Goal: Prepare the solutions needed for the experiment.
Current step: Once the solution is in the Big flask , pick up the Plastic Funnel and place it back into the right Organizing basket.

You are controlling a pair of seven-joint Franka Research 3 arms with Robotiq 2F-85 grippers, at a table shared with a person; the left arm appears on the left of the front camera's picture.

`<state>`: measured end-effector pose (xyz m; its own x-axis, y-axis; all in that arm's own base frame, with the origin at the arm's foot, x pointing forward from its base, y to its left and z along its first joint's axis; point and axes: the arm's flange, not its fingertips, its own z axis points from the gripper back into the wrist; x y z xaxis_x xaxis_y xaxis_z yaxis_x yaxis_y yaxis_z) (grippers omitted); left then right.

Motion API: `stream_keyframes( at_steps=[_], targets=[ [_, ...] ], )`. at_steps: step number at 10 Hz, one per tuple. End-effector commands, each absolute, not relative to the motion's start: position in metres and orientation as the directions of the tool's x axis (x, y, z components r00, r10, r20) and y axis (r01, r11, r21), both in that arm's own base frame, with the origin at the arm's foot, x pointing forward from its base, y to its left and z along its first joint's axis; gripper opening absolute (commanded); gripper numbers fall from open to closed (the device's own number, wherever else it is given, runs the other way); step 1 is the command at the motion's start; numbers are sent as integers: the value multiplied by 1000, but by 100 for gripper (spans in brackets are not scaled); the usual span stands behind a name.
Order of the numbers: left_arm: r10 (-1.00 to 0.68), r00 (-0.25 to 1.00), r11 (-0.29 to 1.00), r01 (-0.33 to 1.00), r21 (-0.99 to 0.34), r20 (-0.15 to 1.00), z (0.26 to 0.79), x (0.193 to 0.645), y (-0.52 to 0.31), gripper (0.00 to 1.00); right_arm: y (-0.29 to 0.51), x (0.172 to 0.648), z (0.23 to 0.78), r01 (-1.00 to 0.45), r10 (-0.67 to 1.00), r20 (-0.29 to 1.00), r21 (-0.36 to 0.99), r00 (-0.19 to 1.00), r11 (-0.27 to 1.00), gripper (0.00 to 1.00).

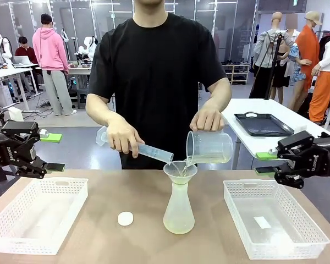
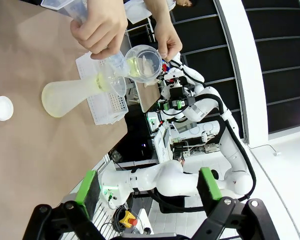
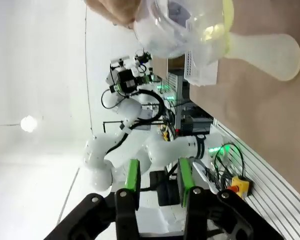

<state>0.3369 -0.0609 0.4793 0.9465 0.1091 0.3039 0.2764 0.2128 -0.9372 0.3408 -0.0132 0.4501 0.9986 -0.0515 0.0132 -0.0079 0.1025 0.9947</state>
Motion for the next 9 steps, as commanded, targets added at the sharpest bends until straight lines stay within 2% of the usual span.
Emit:
stream_keyframes(
  at_steps=[1, 2, 9],
  targets=[
    [119, 946, 186, 279, -942, 303, 481, 338, -63, 100, 31, 261, 419, 7, -104, 3, 996, 995, 94, 40],
    [119, 946, 186, 279, -942, 303, 481, 338, -63, 100, -13, 341, 450, -8, -51, 13, 995, 999, 103, 40],
    [119, 946, 186, 279, -942, 303, 481, 338, -63, 100, -13, 341, 450, -8, -51, 13, 995, 999, 103, 40]
  ],
)
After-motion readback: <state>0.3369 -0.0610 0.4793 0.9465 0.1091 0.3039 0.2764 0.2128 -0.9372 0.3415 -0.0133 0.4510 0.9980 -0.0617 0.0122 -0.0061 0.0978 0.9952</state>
